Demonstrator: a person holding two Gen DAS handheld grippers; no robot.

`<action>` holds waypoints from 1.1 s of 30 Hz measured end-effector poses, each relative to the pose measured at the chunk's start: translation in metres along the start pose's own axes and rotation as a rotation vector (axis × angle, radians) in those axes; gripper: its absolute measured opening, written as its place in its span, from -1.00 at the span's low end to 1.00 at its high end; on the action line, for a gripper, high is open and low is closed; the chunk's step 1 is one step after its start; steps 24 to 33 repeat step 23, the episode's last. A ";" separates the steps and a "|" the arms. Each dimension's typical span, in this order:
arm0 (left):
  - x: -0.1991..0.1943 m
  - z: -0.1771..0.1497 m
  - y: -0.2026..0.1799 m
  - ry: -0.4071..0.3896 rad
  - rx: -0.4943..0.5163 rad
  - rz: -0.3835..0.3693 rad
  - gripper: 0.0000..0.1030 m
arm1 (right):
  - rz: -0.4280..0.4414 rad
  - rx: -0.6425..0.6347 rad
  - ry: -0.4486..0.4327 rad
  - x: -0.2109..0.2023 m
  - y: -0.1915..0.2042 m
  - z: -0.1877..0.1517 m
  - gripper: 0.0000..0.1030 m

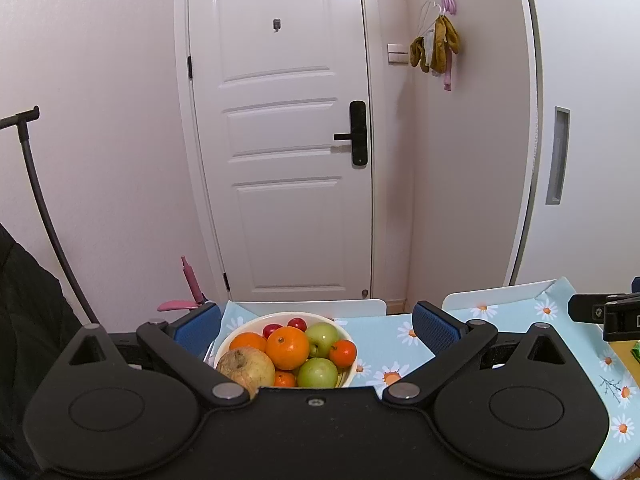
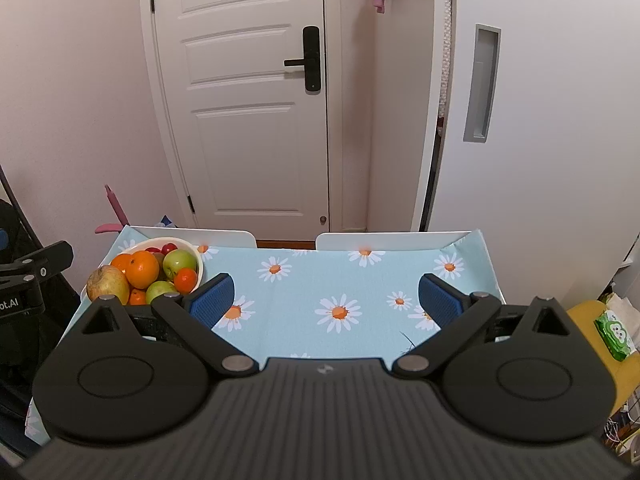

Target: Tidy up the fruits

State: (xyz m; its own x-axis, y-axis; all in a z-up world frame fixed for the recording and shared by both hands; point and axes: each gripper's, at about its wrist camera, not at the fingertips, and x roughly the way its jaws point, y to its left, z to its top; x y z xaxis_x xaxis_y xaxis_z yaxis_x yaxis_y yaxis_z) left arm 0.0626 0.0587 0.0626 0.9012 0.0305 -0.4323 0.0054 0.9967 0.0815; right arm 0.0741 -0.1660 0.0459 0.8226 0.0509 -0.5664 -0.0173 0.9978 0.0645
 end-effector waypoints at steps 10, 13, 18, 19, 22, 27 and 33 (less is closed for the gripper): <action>0.003 0.000 -0.001 0.016 -0.001 -0.007 1.00 | -0.001 0.001 0.002 0.000 0.001 0.000 1.00; 0.002 0.000 -0.001 0.013 -0.002 0.003 1.00 | -0.001 0.001 0.003 -0.001 0.002 0.000 1.00; 0.003 -0.001 0.000 0.018 -0.016 0.002 1.00 | -0.001 0.002 0.003 -0.001 0.001 0.000 1.00; 0.003 -0.002 0.000 0.019 -0.017 0.000 1.00 | -0.001 0.002 0.004 -0.001 0.001 0.000 1.00; 0.003 -0.002 0.000 0.019 -0.015 -0.002 1.00 | -0.001 0.001 0.003 -0.001 0.001 0.000 1.00; 0.002 -0.002 0.000 0.019 -0.015 -0.004 1.00 | -0.001 0.001 0.003 -0.001 0.001 0.000 1.00; 0.002 -0.002 0.000 0.019 -0.015 -0.004 1.00 | -0.001 0.001 0.003 -0.001 0.001 0.000 1.00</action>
